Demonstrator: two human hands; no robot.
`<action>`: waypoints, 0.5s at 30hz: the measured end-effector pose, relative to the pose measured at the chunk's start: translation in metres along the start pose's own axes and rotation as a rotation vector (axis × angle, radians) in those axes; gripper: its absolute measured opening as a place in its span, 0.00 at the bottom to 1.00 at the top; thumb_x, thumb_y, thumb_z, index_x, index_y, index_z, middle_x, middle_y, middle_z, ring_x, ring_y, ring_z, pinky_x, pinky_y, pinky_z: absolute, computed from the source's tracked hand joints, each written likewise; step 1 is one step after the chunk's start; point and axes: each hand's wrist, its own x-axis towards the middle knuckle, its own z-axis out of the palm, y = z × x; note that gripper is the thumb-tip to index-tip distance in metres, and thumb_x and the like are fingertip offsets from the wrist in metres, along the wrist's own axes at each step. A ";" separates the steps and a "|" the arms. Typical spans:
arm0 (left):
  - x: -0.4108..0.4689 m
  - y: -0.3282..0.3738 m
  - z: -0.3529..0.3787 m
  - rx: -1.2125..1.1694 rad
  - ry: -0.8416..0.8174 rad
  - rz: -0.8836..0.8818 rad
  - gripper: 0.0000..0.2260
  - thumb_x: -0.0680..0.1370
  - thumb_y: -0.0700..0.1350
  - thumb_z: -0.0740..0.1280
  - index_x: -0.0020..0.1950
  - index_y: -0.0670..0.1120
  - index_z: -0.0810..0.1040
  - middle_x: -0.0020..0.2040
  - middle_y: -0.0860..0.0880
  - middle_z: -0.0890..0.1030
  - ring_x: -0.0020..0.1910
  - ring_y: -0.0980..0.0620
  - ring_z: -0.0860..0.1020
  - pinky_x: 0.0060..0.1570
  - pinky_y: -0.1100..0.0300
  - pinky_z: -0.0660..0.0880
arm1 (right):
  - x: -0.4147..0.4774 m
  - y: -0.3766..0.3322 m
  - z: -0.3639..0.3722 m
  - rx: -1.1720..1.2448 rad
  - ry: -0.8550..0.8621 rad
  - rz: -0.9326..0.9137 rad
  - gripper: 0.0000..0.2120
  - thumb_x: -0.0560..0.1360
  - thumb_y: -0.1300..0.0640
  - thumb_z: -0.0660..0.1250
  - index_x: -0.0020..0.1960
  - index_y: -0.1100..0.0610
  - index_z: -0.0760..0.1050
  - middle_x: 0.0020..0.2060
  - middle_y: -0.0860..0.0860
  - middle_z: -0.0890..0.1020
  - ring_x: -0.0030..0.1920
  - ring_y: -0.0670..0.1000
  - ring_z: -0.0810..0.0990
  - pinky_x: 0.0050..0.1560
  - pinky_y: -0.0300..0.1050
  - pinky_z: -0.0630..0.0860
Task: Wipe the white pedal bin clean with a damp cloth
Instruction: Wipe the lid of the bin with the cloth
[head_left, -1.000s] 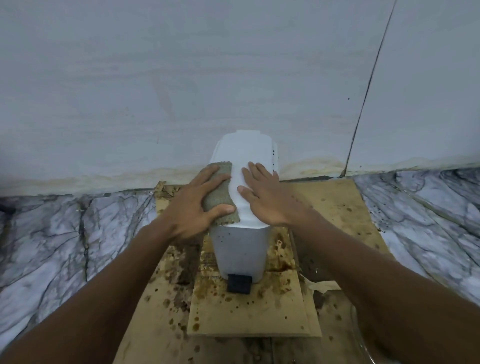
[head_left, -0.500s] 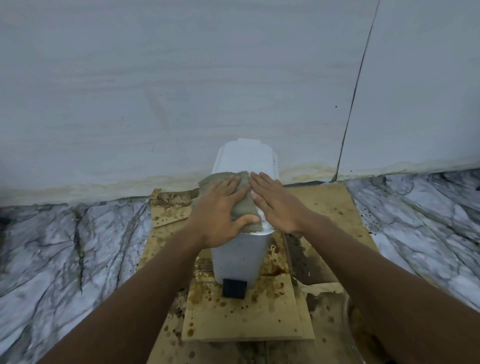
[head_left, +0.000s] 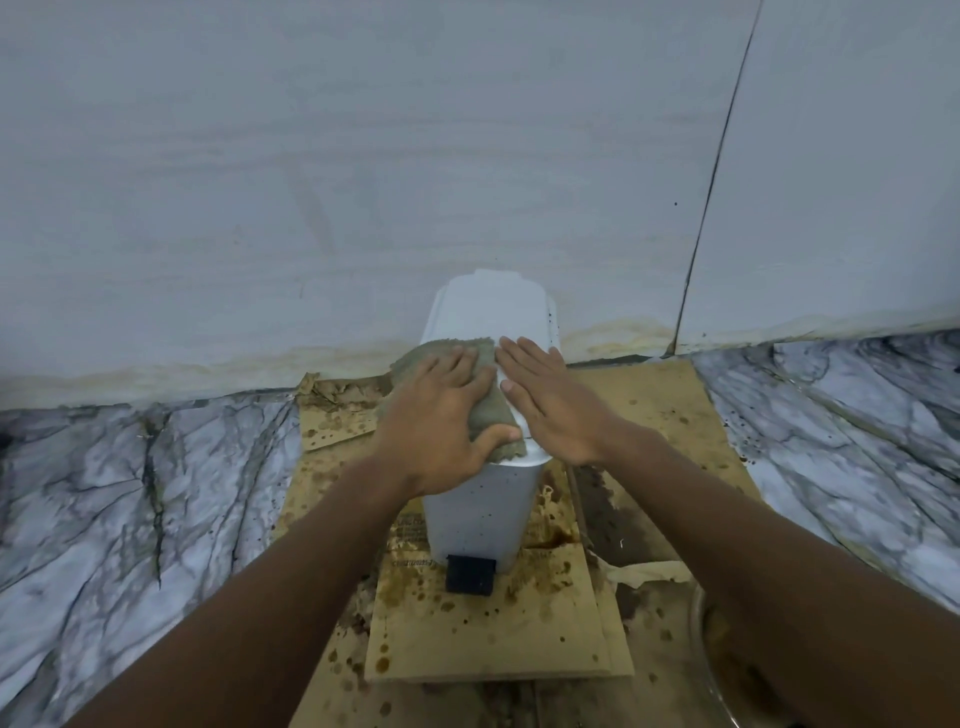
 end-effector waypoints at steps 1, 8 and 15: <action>0.000 0.000 -0.002 -0.001 -0.007 0.015 0.39 0.77 0.71 0.53 0.81 0.47 0.60 0.81 0.45 0.59 0.81 0.49 0.54 0.78 0.54 0.46 | -0.001 0.001 -0.001 0.000 -0.006 -0.004 0.27 0.86 0.46 0.43 0.82 0.54 0.44 0.82 0.48 0.45 0.81 0.45 0.39 0.80 0.46 0.36; -0.020 -0.044 -0.013 -0.232 -0.073 -0.049 0.39 0.75 0.69 0.59 0.81 0.51 0.59 0.81 0.52 0.56 0.81 0.55 0.50 0.79 0.49 0.50 | 0.000 -0.001 0.000 0.002 -0.010 -0.028 0.27 0.86 0.46 0.43 0.82 0.53 0.46 0.82 0.48 0.45 0.81 0.45 0.39 0.80 0.45 0.36; -0.006 -0.004 0.003 -0.012 0.012 0.049 0.37 0.79 0.68 0.52 0.81 0.45 0.59 0.81 0.43 0.59 0.81 0.47 0.54 0.79 0.52 0.46 | -0.001 0.005 0.002 -0.001 0.011 -0.010 0.27 0.86 0.46 0.44 0.82 0.53 0.46 0.82 0.48 0.45 0.81 0.45 0.39 0.80 0.46 0.37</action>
